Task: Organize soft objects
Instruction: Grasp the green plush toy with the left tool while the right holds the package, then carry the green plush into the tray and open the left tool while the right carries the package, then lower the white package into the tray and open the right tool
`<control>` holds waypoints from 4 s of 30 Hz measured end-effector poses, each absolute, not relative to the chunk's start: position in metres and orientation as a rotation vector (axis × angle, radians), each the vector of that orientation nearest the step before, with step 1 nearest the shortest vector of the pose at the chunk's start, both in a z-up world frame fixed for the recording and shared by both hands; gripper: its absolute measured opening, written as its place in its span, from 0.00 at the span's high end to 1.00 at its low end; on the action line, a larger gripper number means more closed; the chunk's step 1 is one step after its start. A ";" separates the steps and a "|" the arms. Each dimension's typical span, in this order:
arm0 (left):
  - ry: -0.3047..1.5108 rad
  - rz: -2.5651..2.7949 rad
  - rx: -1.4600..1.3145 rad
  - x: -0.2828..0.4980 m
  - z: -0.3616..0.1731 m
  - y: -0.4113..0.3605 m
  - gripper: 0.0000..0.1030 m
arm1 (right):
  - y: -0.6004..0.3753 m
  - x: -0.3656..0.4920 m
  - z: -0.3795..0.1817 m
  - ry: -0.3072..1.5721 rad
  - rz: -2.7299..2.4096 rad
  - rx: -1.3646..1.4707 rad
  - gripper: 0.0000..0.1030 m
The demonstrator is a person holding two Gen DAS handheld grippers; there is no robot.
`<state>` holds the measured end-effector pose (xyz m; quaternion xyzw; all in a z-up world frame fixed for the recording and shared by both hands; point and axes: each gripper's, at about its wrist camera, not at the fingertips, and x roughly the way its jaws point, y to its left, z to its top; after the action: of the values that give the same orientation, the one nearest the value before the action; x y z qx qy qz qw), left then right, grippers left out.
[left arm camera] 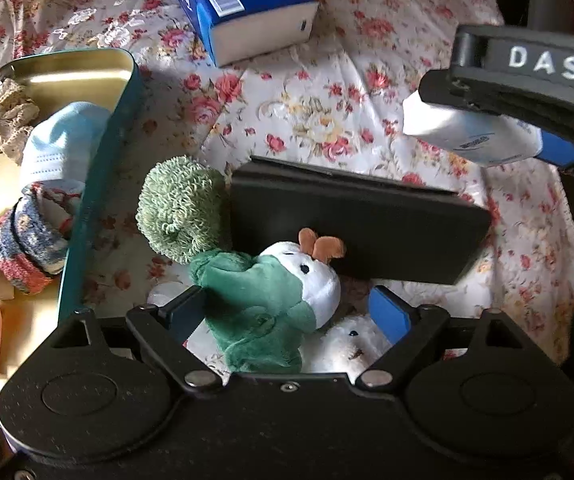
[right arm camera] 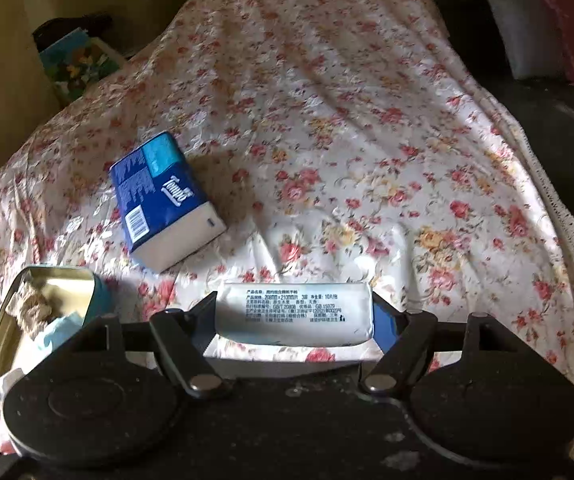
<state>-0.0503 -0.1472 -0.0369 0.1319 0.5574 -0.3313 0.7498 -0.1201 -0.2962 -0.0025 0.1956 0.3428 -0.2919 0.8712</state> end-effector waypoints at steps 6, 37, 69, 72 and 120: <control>1.209 -0.692 0.328 -0.052 -0.048 -0.159 0.14 | -0.296 -0.127 -0.006 0.707 -0.603 0.398 0.28; 1.149 -0.747 0.287 -0.056 -0.017 -0.141 0.37 | -0.312 -0.125 -0.028 0.762 -0.596 0.490 0.28; 0.875 -0.544 0.113 0.019 0.084 -0.013 0.37 | -0.302 -0.114 -0.034 0.748 -0.653 0.411 0.28; 0.868 -0.498 0.091 0.039 0.089 -0.006 0.37 | -0.299 -0.113 -0.033 0.743 -0.650 0.396 0.28; 0.947 -0.245 -0.087 0.110 0.055 0.031 0.20 | -0.169 0.069 0.035 0.790 -0.271 0.383 0.26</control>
<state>0.1102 0.0309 0.0546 -0.0418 0.4548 -0.1176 0.8818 0.0687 -0.1691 0.0352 0.1850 0.3814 -0.1308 0.8962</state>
